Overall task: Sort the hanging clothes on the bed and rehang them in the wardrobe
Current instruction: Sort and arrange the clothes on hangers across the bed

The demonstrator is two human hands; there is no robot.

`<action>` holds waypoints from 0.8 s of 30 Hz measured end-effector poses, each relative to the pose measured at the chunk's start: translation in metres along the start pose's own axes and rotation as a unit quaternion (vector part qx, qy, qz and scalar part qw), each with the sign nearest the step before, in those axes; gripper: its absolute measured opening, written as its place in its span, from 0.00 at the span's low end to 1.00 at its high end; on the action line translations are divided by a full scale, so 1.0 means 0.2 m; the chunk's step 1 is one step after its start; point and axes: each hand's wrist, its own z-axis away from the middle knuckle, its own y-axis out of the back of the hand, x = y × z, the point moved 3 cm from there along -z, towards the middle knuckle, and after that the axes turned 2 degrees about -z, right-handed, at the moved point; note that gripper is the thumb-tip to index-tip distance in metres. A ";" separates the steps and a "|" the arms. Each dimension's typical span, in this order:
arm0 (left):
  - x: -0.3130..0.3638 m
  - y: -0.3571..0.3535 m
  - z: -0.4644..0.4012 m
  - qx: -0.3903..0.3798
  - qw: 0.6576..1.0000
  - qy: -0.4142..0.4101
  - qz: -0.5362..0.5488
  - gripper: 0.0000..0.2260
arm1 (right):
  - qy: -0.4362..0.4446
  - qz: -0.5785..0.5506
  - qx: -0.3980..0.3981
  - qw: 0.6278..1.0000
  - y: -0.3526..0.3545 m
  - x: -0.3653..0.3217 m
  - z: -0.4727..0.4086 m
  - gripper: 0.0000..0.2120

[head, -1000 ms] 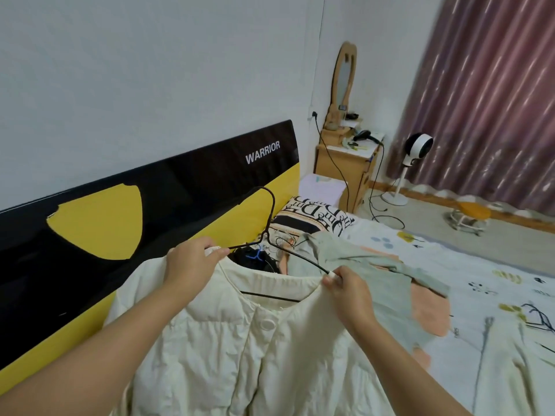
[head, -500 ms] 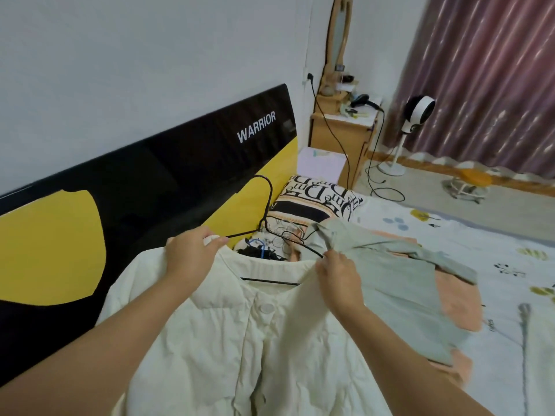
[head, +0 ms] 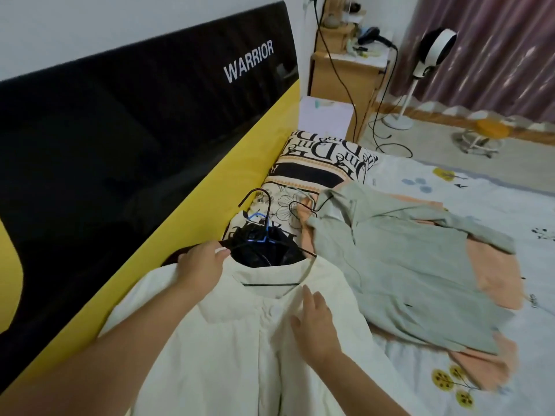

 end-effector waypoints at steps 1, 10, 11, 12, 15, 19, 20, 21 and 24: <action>0.02 -0.01 -0.03 0.007 1.000 -0.004 0.011 0.14 | -0.004 -0.012 0.008 1.000 0.00 0.00 -0.03 0.29; 0.02 -0.17 -0.31 0.058 0.989 -0.075 -0.110 0.15 | 0.003 0.045 -0.008 0.999 -0.03 0.02 -0.29 0.26; -0.03 -0.21 -0.32 0.036 0.984 -0.073 -0.156 0.16 | 0.005 0.059 -0.022 0.998 -0.06 0.03 -0.29 0.25; -0.08 -0.24 -0.32 0.015 0.978 -0.077 -0.194 0.17 | 0.006 0.067 -0.026 0.997 -0.08 0.04 -0.29 0.26; -0.17 -0.30 -0.34 -0.045 0.959 -0.089 -0.266 0.21 | 0.007 0.063 -0.030 0.998 -0.10 0.06 -0.27 0.27; -0.16 -0.34 -0.36 -0.100 0.953 -0.066 -0.278 0.21 | 0.005 0.054 -0.034 0.998 -0.11 0.08 -0.25 0.27; -0.15 -0.34 -0.35 -0.106 0.955 -0.059 -0.269 0.21 | 0.001 0.054 -0.035 0.998 -0.11 0.08 -0.24 0.27; -0.14 -0.34 -0.34 -0.106 0.960 -0.052 -0.254 0.22 | -0.003 0.050 -0.036 0.998 -0.11 0.09 -0.24 0.27; -0.12 -0.28 -0.29 -0.067 0.972 -0.047 -0.220 0.21 | -0.013 0.021 -0.033 0.999 -0.08 0.09 -0.20 0.25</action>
